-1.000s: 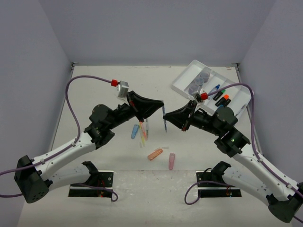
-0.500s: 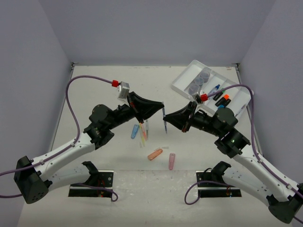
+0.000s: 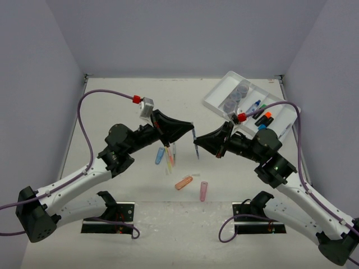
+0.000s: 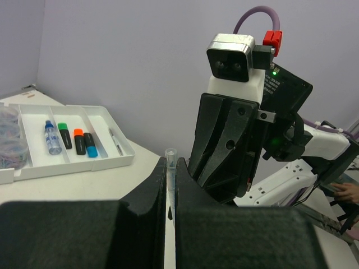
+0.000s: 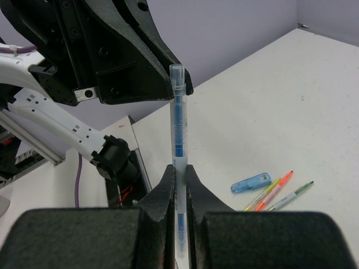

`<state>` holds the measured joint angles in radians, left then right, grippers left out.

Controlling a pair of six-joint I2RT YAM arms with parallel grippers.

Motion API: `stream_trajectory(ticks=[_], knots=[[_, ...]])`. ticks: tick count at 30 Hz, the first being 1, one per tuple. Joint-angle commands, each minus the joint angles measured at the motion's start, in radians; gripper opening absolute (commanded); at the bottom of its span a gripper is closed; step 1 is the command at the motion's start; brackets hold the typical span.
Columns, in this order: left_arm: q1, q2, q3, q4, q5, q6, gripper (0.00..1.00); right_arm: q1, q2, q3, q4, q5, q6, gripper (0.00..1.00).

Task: Sort the stationery into containers
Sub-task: Close the pen cap on the pen.

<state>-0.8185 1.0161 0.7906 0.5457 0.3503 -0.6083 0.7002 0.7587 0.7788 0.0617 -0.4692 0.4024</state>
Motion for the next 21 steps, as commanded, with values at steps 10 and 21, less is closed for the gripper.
stream_trajectory(ticks=[10, 21], knots=[[0.001, -0.013, -0.011, -0.073, 0.036, 0.022, 0.09, 0.001, -0.039, -0.013, 0.168, -0.02, 0.006, 0.0], [-0.001, -0.012, 0.02, -0.101, 0.022, 0.045, 0.3, 0.001, 0.012, -0.007, 0.186, -0.075, 0.023, 0.0]])
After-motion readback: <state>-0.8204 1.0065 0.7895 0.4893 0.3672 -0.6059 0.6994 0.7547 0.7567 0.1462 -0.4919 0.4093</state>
